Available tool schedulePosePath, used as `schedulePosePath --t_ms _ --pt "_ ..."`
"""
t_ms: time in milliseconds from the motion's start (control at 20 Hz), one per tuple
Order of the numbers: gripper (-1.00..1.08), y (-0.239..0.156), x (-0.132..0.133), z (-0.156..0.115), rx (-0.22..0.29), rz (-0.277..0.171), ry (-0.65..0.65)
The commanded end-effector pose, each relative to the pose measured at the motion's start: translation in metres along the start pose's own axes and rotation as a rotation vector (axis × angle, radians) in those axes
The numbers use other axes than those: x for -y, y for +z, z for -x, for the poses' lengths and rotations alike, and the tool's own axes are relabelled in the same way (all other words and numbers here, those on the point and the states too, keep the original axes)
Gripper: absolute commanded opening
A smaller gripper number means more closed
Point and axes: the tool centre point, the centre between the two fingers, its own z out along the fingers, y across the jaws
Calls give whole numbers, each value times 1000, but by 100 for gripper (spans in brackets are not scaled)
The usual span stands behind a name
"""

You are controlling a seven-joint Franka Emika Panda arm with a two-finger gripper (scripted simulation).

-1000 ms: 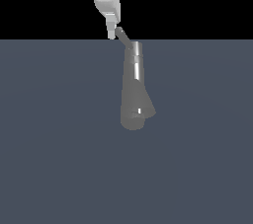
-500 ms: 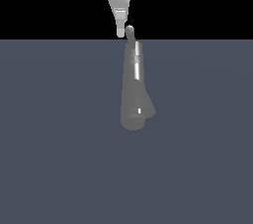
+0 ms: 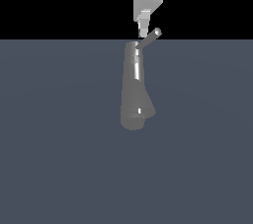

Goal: Turn on the faucet by rotating a designated handle.

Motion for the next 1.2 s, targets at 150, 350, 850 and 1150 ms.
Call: schedulePosePath --t_ms 150,350,850,1150 --pt "-100 4 8 -13 0 0 5" --pt "-100 8 18 -29 -1 1 12" --pt "-100 20 41 -70 -1 2 28" --pt "-100 25 52 -89 -1 3 35"
